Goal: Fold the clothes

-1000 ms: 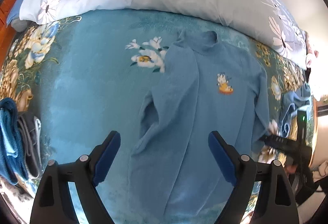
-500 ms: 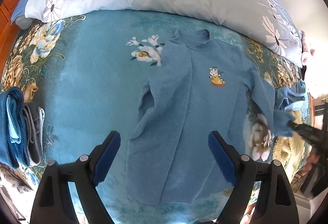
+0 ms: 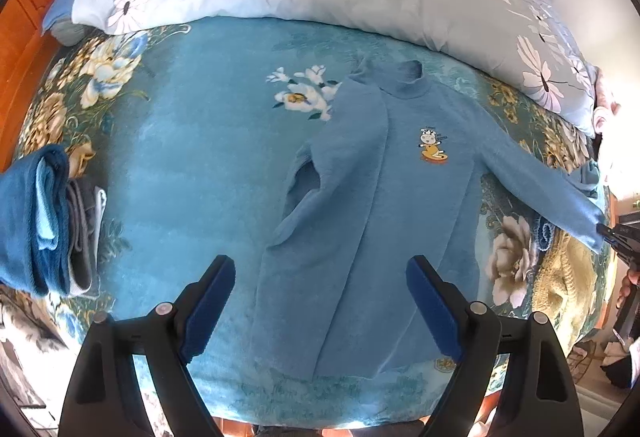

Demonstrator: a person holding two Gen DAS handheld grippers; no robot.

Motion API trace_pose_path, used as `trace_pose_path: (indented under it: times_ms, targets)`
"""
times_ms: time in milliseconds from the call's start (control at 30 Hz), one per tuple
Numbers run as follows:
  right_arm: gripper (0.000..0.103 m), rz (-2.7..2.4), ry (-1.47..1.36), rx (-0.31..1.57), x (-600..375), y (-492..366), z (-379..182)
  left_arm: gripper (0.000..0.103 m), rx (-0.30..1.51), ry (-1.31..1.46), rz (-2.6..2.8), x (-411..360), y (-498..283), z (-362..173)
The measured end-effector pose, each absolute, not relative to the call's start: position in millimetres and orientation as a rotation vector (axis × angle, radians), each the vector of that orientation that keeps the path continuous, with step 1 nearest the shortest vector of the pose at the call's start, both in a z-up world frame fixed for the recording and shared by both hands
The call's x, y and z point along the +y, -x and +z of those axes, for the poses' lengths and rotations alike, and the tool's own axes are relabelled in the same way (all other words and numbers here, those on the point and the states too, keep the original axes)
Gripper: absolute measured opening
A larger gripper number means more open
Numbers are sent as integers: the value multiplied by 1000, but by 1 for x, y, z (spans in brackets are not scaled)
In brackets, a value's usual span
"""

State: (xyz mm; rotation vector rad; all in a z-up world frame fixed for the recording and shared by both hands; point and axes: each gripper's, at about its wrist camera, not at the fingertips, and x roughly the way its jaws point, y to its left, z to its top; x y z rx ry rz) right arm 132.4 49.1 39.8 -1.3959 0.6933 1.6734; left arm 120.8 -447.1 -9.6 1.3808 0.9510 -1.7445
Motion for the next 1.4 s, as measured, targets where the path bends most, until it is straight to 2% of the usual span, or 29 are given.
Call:
trace_pose_path:
  times_ms: [200, 233, 300, 367, 400, 500, 567, 767, 967, 1033, 1167, 1233, 1300, 1333, 1400]
  targets:
    - [9, 1609, 1437, 680, 50, -126, 23, 88, 955, -1384, -1711, -441, -129, -10]
    - [12, 1604, 1433, 682, 50, -126, 23, 88, 954, -1390, -1707, -439, -130, -11]
    - [25, 1592, 1432, 668, 49, -125, 25, 88, 948, -1410, -1700, -436, -132, -16]
    - [52, 1594, 1427, 627, 45, -125, 33, 88, 939, -1444, -1700, -430, -134, -24]
    - [57, 1606, 1416, 620, 41, -125, 38, 88, 936, -1460, -1701, -427, -134, -28]
    - [60, 1640, 1386, 631, 26, -125, 53, 88, 924, -1509, -1711, -417, -134, -42]
    - [66, 1672, 1379, 632, 8, -122, 61, 88, 909, -1545, -1725, -411, -132, -53]
    - [79, 1756, 1453, 689, -78, -100, 59, 88, 678, -1614, -1808, -389, -112, -85]
    - [82, 1777, 1612, 765, -158, -72, 32, 88, 543, -1653, -1858, -376, -98, -125]
    - [82, 1777, 1665, 739, -176, -65, 25, 87, 527, -1664, -1865, -374, -97, -136]
    - [82, 1767, 1746, 701, -200, -56, 15, 65, 503, -1715, -1882, -371, -102, -158]
    - [82, 1758, 1776, 688, -208, -53, 11, 57, 487, -1741, -1889, -370, -104, -167]
    - [82, 1749, 1789, 683, -213, -49, 10, 44, 491, -1762, -1896, -371, -107, -174]
    - [83, 1746, 1792, 680, -214, -47, 10, 41, 512, -1763, -1907, -374, -109, -173]
    - [83, 1742, 1794, 674, -218, -42, 11, 23, 557, -1761, -1930, -379, -113, -173]
